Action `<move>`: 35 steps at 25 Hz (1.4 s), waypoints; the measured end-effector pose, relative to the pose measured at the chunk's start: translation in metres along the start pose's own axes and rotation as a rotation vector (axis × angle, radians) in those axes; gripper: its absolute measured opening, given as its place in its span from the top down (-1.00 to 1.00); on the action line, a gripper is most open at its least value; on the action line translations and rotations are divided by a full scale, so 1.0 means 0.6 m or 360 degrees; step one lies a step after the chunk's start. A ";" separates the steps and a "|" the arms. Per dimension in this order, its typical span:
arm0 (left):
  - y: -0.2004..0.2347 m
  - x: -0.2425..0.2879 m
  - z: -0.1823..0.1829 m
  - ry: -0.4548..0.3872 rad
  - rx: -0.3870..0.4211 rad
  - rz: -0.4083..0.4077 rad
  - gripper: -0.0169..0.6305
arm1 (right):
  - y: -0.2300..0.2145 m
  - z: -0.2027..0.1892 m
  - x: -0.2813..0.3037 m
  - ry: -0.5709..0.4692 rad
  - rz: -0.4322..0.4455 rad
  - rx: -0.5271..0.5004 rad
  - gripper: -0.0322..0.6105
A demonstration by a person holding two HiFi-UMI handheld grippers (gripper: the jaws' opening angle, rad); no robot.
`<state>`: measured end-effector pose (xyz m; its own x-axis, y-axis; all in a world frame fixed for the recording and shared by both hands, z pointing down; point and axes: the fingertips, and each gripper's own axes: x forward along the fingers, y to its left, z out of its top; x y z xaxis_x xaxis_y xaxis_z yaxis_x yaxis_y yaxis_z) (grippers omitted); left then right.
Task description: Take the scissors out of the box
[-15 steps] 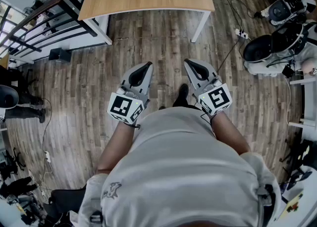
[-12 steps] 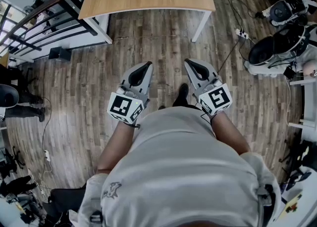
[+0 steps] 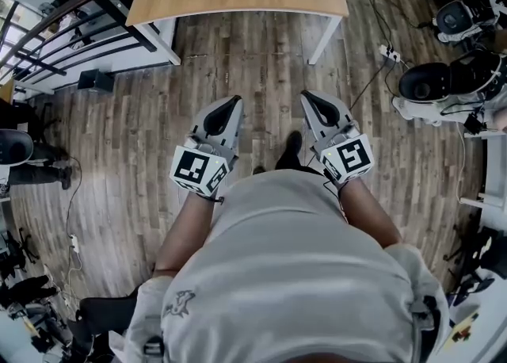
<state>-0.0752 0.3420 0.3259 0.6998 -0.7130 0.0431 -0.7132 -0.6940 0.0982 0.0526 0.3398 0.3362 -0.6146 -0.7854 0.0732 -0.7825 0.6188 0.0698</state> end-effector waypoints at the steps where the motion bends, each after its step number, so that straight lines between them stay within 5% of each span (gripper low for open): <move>1: 0.001 0.002 -0.002 0.0005 -0.0004 0.0002 0.93 | -0.005 -0.003 0.000 0.0004 -0.0005 0.0010 0.89; 13: 0.015 0.062 -0.025 0.0066 -0.0040 0.0041 0.93 | -0.078 -0.031 0.021 0.0042 0.0036 0.0076 0.31; 35: 0.059 0.346 -0.041 0.0133 -0.0045 0.0107 0.93 | -0.335 -0.061 0.090 0.0016 0.0146 0.0075 0.16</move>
<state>0.0458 0.1716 0.3628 0.6522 -0.7463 0.1330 -0.7581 -0.6410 0.1201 0.1805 0.1738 0.3625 -0.6828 -0.7254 0.0872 -0.7271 0.6863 0.0153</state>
